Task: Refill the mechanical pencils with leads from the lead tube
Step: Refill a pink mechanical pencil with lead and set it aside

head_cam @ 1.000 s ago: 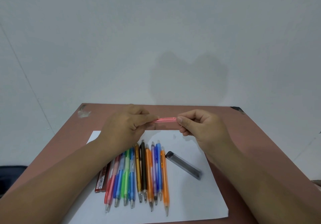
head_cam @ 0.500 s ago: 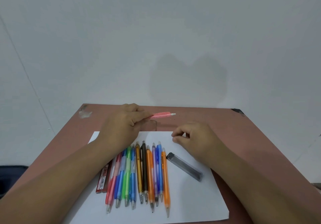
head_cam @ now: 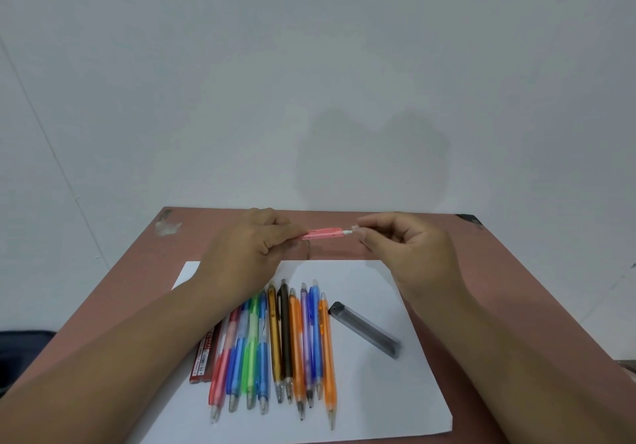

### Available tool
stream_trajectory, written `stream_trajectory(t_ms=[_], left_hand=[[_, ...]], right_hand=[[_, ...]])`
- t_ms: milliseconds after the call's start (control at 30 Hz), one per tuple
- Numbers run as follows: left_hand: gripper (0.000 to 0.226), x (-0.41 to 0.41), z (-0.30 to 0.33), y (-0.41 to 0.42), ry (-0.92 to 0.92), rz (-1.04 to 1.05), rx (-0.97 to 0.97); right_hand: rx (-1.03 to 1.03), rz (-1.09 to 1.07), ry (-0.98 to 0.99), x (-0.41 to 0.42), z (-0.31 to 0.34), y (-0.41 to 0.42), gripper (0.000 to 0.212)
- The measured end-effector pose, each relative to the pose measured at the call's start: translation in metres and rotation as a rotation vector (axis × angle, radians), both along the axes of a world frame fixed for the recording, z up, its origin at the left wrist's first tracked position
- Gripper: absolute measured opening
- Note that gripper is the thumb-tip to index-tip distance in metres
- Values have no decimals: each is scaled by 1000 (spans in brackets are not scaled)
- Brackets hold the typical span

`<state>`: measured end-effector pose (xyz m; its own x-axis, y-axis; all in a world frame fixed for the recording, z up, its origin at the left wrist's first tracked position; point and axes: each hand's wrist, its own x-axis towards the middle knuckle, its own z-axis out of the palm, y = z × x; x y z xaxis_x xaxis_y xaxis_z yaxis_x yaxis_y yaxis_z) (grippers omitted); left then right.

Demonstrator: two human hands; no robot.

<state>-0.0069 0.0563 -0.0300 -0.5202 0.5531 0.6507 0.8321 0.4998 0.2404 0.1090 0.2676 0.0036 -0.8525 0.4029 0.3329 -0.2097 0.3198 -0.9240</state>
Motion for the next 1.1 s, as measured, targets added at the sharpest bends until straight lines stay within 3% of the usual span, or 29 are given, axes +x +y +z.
stream_trajectory(t_ms=[433,733,833,967,1067,1100], left_hand=[[26,3,3,0,48,-17,10],[27,13,6,4,37,-49,32],[25,22,12,8,-156,-79,81],[24,41,26,19,-502,-150,104],[17,55,40,22,-936,-194,246],[26,57,44,22,-1119,-213,313]], right_hand=[[83,-24,-34,1,-1,0,14],[-243,56,-52,-3,-1,-2,11],[-487,178,-40,-3,0,-1,10],[-520,288,-105,-4,-3,-6,31],[-670,281,-28,-7,0,-6,37],[-755,275,2,-8,2,-5,37]])
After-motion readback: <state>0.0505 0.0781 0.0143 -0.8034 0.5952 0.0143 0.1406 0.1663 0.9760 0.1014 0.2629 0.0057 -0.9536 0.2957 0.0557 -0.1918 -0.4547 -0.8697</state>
